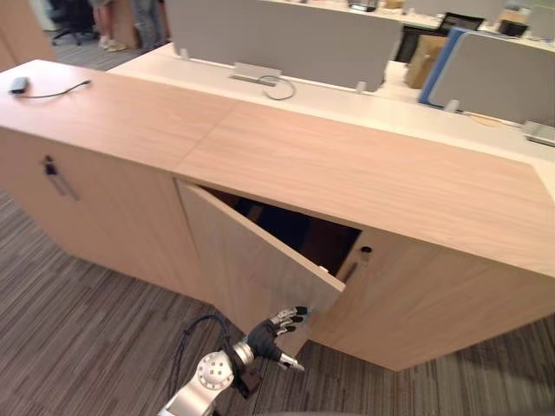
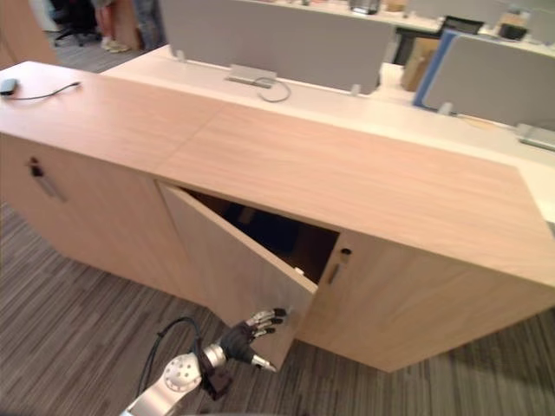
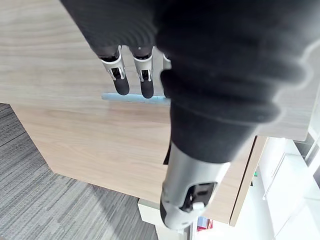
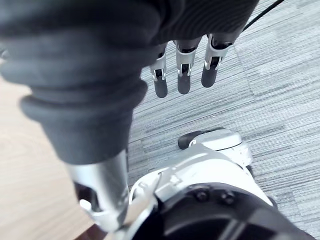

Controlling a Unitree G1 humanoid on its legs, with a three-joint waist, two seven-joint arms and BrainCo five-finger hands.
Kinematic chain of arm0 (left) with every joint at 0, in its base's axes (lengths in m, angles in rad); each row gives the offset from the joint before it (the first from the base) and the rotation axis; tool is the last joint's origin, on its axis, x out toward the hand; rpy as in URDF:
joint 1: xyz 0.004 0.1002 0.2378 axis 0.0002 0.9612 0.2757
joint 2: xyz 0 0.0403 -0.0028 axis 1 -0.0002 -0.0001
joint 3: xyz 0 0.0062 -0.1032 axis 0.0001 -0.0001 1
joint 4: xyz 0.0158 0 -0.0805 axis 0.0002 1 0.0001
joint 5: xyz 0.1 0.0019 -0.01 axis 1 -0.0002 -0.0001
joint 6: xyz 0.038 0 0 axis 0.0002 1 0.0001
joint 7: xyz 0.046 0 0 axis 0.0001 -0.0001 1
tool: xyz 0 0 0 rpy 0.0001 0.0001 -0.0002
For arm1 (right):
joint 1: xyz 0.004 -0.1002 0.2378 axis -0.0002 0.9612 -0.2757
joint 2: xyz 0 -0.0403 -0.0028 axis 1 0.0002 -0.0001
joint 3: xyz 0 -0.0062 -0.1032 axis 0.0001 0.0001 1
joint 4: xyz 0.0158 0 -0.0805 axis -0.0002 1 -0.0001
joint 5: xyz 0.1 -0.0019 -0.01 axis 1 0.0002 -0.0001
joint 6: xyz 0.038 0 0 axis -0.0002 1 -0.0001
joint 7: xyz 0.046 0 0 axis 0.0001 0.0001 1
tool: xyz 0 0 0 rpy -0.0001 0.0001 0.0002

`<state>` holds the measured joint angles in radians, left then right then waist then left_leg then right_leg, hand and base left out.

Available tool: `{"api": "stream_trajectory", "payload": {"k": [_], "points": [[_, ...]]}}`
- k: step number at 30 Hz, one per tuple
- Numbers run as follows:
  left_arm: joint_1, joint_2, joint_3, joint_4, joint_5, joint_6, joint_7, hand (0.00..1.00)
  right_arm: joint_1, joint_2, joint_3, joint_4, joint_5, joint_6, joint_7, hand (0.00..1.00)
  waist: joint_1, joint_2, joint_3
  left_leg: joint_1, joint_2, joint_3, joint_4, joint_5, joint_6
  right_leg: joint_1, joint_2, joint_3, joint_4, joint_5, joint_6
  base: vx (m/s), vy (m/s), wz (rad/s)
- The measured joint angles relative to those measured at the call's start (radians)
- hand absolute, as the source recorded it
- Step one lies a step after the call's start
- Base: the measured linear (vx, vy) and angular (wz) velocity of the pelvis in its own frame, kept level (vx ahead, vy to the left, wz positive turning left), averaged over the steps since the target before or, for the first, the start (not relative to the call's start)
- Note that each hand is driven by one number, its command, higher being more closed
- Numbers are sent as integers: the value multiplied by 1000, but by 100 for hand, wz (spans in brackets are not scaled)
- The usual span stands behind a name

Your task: Walk over to the cabinet, pick up the folder, carry it to the office cabinet, place the folder inside the office cabinet, then close the office cabinet door

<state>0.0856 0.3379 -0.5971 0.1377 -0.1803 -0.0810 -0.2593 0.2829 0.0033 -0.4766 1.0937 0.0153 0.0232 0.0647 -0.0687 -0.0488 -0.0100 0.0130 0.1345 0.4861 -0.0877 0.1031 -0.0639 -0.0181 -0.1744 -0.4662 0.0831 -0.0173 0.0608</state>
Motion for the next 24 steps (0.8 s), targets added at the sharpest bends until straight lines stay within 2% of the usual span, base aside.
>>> {"api": "stream_trajectory", "payload": {"k": [2, 5, 9, 11, 14, 16, 17, 19, 20, 22, 23, 24], "points": [[-13, -2, 5, 11, -28, 3, 9, 0, 1, -5, 20, -1, 4, 1, 0, 0, -2, 1, 3, 18, 11, 25, 0, 0, -22, 3, 15, 26, -8, 3, 3, 22, -41, -38], [-13, -4, 17, 16, -54, 3, 15, 0, -5, -22, 72, -5, 8, 1, -1, 0, -3, 2, 3, 29, 20, 50, 1, -4, -29, 15, 33, 43, -41, 19, 3, 31, -50, -29], [-14, -57, 45, 89, -90, 5, 19, 0, -18, -44, 179, -53, 34, 3, -1, 0, -9, 3, 8, 48, 13, 65, 1, -8, -34, 54, 40, 50, -114, 53, 11, 27, -16, -15], [-23, -91, 75, 209, -79, 14, 34, 0, -41, -63, 275, -104, 42, 5, 6, 0, -17, 1, 10, 60, 11, 80, 2, -15, -39, 65, 42, 62, -132, 62, 11, 0, 1, -20], [-22, -130, 145, 375, 19, 32, 80, 0, -81, -88, 385, -162, 45, 13, 12, 0, -19, 2, 13, 59, 21, 90, 31, -35, -41, 72, 45, 70, -140, 65, 11, -13, -21, -16], [-3, -142, 226, 446, 84, 36, 117, 0, -123, -97, 445, -193, 52, 18, 13, 0, 0, 9, 33, 42, 63, 119, 151, -105, -48, 76, 52, 93, -133, 63, 9, -14, -82, -43], [13, -145, 277, 468, 108, 38, 139, 0, -140, -97, 486, -215, 65, 18, 11, 0, 3, 16, 37, 18, 104, 122, 251, -157, -51, 78, 63, 96, -125, 59, 2, -5, -112, -35], [31, -156, 350, 495, 129, 37, 176, 0, -173, -82, 545, -232, 83, 19, 8, 0, 21, 35, 51, -1, 158, 121, 351, -198, -52, 80, 86, 115, -111, 50, -8, 9, -110, -32], [44, -171, 406, 517, 132, 35, 203, 0, -186, -58, 572, -236, 86, 19, 3, 0, 34, 43, 57, -18, 178, 98, 404, -206, -42, 80, 94, 129, -108, 47, -12, 1, -124, -30], [53, -203, 492, 546, 131, 34, 237, 0, -205, -34, 600, -235, 87, 18, -7, 0, 36, 46, 71, -55, 194, 2, 491, -206, -40, 85, 98, 148, -98, 41, -17, -17, -90, -18], [63, -246, 581, 570, 110, 30, 278, 0, -206, -28, 609, -225, 101, 12, -16, 0, 59, 43, 92, -101, 179, -137, 565, -234, -36, 88, 81, 175, -77, 32, -17, -18, -2, -41], [70, -267, 628, 587, 96, 29, 296, 0, -206, -35, 590, -201, 109, 8, -18, 0, 75, 48, 94, -97, 130, -230, 524, -278, -45, 74, 70, 203, -57, 28, -15, -38, 124, -60]]}}
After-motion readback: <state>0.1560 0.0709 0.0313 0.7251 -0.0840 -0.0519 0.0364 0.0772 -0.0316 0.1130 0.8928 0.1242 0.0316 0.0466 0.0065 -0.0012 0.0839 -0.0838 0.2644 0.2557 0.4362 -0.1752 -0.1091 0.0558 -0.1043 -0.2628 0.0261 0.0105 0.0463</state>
